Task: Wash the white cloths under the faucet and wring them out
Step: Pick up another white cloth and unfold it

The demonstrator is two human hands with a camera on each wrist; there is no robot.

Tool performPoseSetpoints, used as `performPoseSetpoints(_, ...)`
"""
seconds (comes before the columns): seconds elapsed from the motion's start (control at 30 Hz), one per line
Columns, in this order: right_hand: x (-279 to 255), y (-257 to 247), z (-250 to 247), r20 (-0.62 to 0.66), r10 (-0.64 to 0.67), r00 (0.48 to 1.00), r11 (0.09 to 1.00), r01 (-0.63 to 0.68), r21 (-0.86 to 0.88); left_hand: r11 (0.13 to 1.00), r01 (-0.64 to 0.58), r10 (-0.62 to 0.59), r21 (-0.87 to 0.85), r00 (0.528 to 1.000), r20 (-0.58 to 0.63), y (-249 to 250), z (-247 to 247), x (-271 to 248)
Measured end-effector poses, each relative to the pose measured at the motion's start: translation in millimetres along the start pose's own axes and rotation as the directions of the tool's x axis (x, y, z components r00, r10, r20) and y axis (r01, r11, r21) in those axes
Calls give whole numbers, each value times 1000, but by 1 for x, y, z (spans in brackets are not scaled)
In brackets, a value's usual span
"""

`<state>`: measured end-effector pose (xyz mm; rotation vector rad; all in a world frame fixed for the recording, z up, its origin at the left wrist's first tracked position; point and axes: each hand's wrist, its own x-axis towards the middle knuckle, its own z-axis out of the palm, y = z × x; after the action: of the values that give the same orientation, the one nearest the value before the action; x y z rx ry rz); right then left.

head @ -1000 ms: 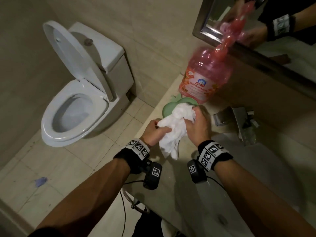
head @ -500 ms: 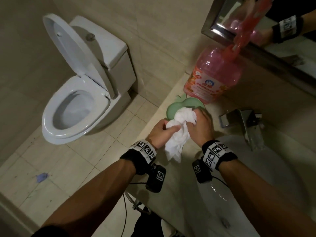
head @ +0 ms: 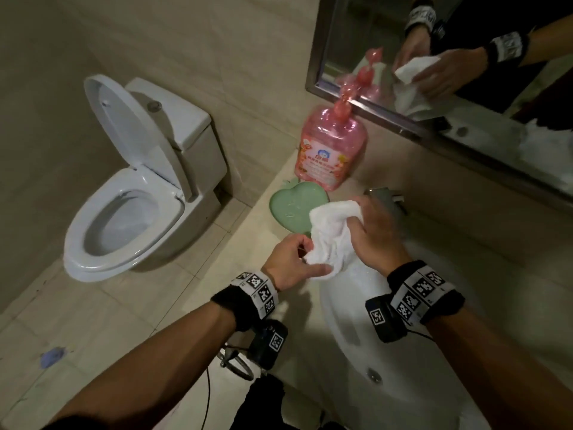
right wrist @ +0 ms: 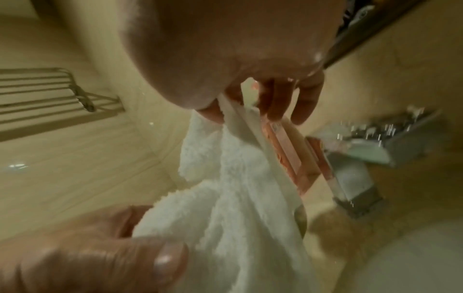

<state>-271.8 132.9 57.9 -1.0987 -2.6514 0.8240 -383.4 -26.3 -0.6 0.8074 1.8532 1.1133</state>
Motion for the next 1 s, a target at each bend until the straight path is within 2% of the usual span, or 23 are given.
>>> performPoseSetpoints(0.1, -25, 3, -39, -18, -159, 987, 973, 154, -170, 997, -30, 35, 75, 997, -69, 20, 29, -26)
performPoseSetpoints(0.17, -39, 7, -66, 79, -162, 984, 961, 176, -212, 990, -46, 59, 135, 993, -99, 33, 51, -43)
performPoseSetpoints(0.27, -55, 13, -100, 194, -152, 969, 968, 185, -167, 980, -55, 79, 191, 989, -124, 54, 85, -70)
performPoseSetpoints(0.33, -68, 16, -120, 252, -108, 962, 967, 160, -197, 980, -75, 95, 186, 991, -96, 69, 108, -88)
performPoseSetpoints(0.4, -82, 19, -137, 285, -122, 951, 952, 193, -237, 979, -81, 88, 187, 996, -29, 84, 127, -102)
performPoseSetpoints(0.5, -103, 21, -158, 308, -164, 937, 957, 226, -180, 982, 9, -25, 189, 996, 86, 106, 139, -120)
performPoseSetpoints(0.53, -110, 23, -165, 326, -186, 927, 962, 240, -133, 974, 31, -46, 223, 997, 66, 113, 139, -125)
performPoseSetpoints(0.57, -116, 24, -171, 330, -206, 921, 963, 250, -96, 957, 42, -41, 286, 999, -7, 119, 139, -128)
performPoseSetpoints(0.63, -126, 28, -184, 284, -237, 929, 961, 267, -73, 927, 47, 24, 371, 982, -185, 135, 135, -133)
performPoseSetpoints(0.67, -129, 29, -190, 258, -242, 935, 959, 271, -84, 931, 23, 64, 364, 972, -225, 143, 133, -134)
performPoseSetpoints(0.73, -135, 30, -202, 247, -240, 939, 951, 279, -136, 935, -53, 124, 350, 975, -185, 160, 130, -134)
performPoseSetpoints(0.83, -141, 23, -221, 233, -286, 929, 921, 334, -199, 872, -161, 203, 462, 978, -43, 186, 128, -131)
performPoseSetpoints(0.9, -145, 17, -235, 182, -324, 928, 922, 353, -158, 866, -193, 221, 462, 975, -6, 201, 130, -129)
performPoseSetpoints(1.0, -151, 12, -254, 72, -307, 949, 950, 309, -32, 871, -234, 252, 431, 968, 16, 214, 130, -126)
